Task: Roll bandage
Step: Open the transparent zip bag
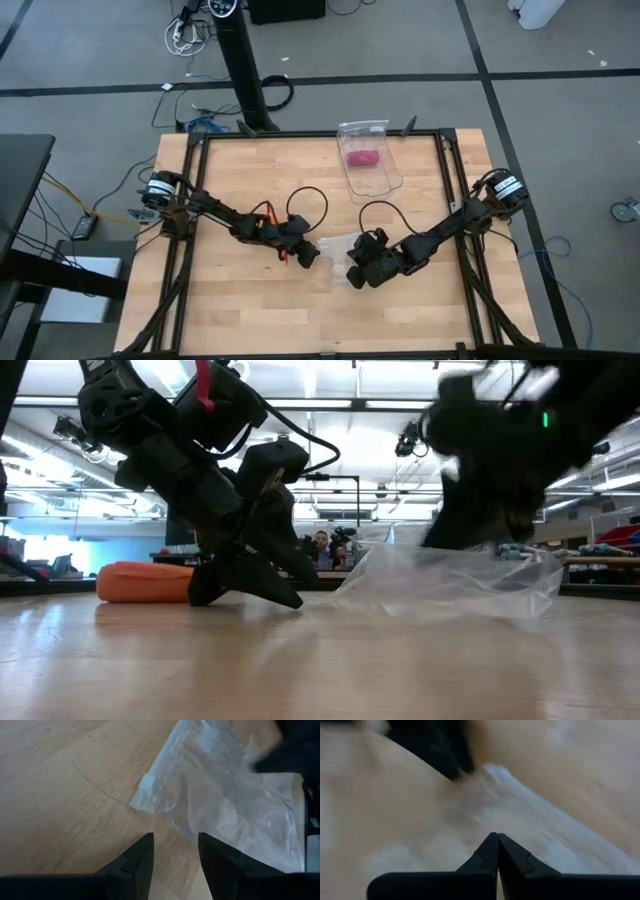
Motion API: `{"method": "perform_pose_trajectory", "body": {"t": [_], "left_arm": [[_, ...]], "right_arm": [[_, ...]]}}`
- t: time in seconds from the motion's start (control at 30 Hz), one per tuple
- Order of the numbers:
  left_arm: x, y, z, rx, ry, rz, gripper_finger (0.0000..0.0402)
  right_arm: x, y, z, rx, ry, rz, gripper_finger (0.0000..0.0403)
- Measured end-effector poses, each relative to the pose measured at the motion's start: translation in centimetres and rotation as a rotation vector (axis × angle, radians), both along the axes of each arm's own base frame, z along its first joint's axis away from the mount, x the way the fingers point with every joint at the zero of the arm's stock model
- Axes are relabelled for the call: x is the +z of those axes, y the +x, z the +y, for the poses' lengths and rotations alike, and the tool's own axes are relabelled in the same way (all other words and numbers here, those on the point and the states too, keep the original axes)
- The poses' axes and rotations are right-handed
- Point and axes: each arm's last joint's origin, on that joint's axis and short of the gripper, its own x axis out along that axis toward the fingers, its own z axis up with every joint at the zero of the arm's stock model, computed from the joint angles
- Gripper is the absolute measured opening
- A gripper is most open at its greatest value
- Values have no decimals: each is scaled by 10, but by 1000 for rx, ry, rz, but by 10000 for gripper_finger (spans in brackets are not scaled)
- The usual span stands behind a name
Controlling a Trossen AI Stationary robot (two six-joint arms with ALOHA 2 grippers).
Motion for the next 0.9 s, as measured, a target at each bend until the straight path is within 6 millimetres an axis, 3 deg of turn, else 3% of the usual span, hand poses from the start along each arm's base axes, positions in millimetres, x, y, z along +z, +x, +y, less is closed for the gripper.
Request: {"method": "perform_pose_trajectory", "body": {"t": [0.1,0.2,0.4,0.63,0.9], "left_arm": [[1,1,0,1,-5,-25,161],[1,1,0,-1,-5,-20,161],[2,2,0,4,-5,-40,161],[3,2,0,3,5,-51,161],[-3,4,0,6,21,-53,162]], "right_arm": [[23,1,2,17,5,-25,7],[32,-9,-5,-33,72,79,11],[8,-39,-21,-219,126,300,14],[-14,-38,-24,-166,227,136,4],[-14,-31,-27,-111,220,73,4]]}}
